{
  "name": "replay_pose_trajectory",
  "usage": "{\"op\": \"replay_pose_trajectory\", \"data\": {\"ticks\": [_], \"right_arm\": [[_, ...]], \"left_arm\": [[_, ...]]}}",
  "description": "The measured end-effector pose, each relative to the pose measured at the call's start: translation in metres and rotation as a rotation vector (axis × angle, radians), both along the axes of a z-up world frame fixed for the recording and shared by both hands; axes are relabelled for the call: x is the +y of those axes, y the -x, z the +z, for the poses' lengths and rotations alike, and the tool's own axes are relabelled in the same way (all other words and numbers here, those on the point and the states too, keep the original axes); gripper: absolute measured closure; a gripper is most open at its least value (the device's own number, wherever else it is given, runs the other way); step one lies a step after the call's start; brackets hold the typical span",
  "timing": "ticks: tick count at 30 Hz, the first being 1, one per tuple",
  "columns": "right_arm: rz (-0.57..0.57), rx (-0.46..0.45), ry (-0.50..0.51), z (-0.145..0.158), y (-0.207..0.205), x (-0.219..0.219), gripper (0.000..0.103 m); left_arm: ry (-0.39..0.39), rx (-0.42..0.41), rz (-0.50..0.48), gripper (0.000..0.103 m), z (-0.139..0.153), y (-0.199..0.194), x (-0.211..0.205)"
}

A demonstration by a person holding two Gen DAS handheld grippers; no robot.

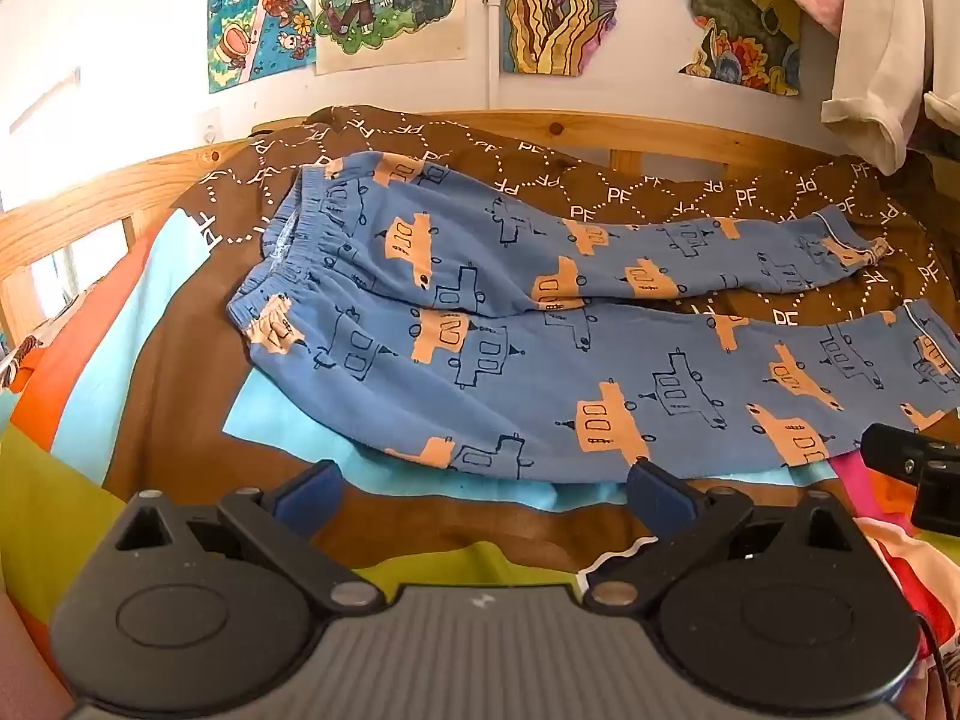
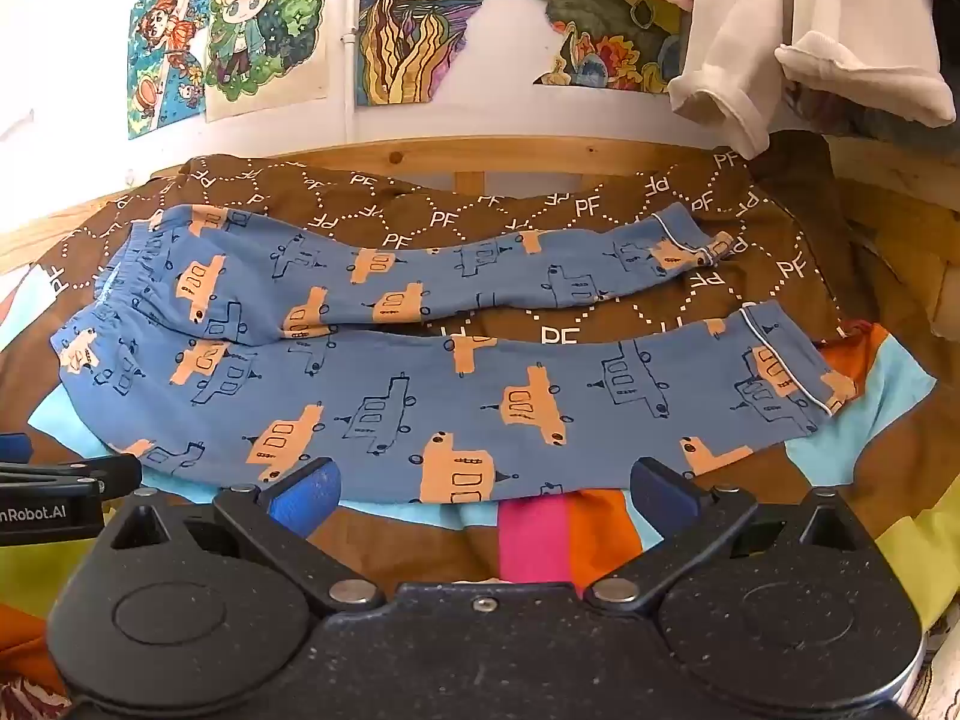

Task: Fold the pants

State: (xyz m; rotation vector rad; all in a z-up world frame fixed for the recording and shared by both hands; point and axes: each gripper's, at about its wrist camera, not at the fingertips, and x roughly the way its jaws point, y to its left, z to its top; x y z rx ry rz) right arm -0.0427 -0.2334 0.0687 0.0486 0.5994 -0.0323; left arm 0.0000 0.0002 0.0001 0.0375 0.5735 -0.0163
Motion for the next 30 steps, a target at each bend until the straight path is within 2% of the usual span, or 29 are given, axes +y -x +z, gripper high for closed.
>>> {"op": "replay_pose_trajectory", "data": {"ticks": [30], "right_arm": [[-0.002, 0.012, -0.008, -0.0033, -0.0035, 0.0002, 0.001]], "left_arm": [[-0.005, -0.002, 0.000, 0.000, 0.0000, 0.0001, -0.0001]]}}
